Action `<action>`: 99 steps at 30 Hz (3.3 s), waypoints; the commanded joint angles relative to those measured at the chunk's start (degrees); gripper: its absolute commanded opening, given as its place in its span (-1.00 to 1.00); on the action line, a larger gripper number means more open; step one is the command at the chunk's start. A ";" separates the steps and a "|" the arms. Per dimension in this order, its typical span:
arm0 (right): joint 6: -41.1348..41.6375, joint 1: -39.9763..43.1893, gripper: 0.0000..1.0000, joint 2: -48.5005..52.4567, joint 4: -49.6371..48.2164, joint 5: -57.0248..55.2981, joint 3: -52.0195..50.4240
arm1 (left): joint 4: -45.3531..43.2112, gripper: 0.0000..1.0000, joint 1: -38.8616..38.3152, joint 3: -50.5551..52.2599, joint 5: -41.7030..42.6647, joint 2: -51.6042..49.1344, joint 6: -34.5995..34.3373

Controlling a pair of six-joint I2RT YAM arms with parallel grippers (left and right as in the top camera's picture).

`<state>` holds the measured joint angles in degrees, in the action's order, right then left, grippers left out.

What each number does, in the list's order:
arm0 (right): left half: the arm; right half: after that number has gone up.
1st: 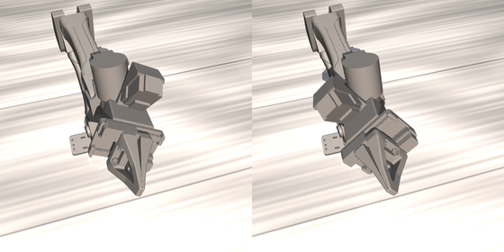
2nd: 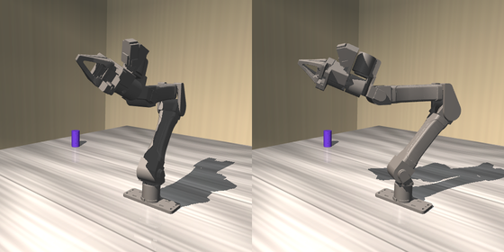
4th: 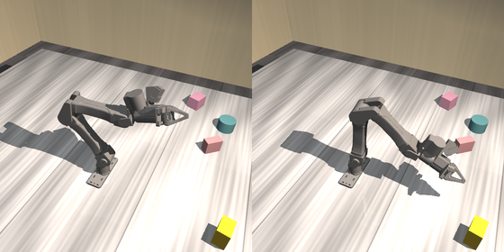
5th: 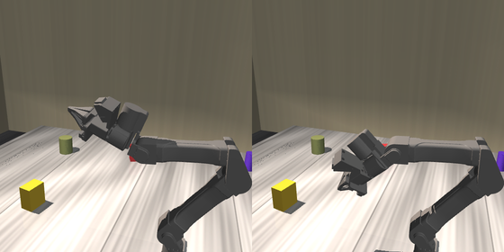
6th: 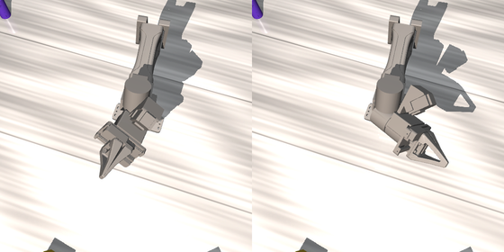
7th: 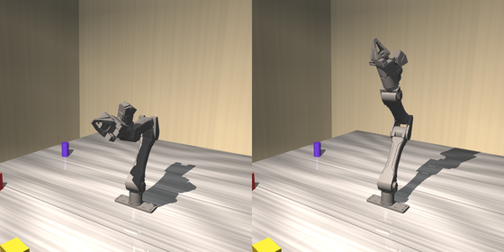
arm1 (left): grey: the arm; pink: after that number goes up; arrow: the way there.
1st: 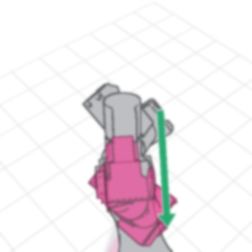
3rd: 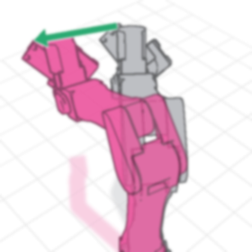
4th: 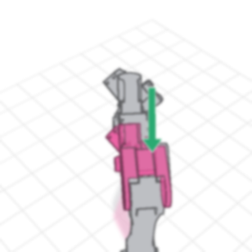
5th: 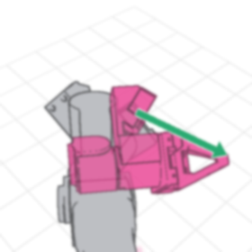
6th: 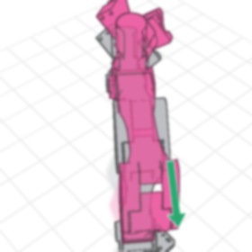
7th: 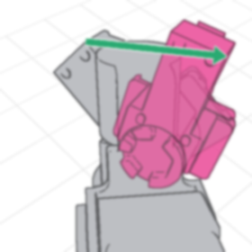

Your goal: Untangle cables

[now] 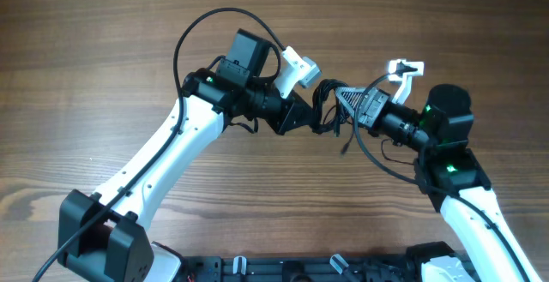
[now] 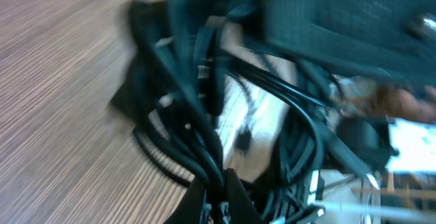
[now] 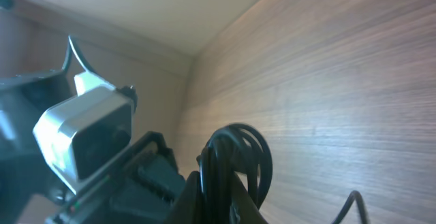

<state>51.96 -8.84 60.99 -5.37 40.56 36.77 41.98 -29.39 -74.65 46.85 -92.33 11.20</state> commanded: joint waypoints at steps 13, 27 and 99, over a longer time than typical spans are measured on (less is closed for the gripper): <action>-8.83 1.77 0.42 17.05 0.48 -3.13 1.14 | 0.52 -0.92 6.91 0.83 29.86 -0.22 15.85; -22.01 6.05 0.99 6.14 4.96 -6.32 1.14 | 4.02 -0.92 14.43 0.83 21.49 -0.24 9.09; -27.80 11.28 -0.91 19.10 -0.61 41.79 1.14 | -2.78 0.54 -1.62 0.83 -9.94 -0.26 -12.07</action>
<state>23.33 2.66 79.68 -5.23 79.66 37.23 40.01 -28.97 -73.47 47.99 -93.41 3.36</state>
